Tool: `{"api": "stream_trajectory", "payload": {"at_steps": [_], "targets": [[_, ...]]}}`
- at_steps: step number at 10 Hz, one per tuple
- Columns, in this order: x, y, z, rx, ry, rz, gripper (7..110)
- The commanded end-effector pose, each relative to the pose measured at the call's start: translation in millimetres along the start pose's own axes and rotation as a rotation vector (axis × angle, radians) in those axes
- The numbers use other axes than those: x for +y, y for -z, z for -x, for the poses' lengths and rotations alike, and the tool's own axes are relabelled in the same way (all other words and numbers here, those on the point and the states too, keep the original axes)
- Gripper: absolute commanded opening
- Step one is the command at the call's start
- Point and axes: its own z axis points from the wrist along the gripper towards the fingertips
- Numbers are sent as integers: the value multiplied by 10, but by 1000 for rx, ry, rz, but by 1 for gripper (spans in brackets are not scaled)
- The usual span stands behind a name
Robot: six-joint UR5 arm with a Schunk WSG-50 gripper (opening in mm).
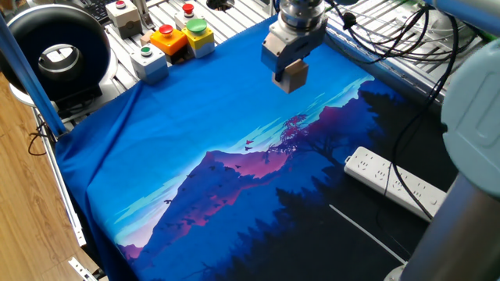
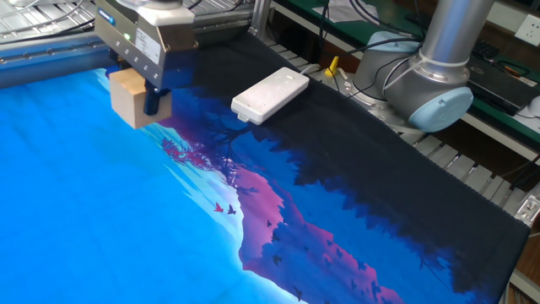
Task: Pick up the small block on the left and move it to the right
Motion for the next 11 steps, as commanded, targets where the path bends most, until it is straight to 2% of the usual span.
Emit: {"api": "stream_trajectory", "payload": {"at_steps": [1, 4, 9, 11], "targets": [[236, 19, -15, -5, -54, 8, 7], [352, 2, -31, -14, -80, 9, 7], [303, -8, -38, -9, -52, -10, 7], [304, -9, 2, -15, -49, 1, 7]]}}
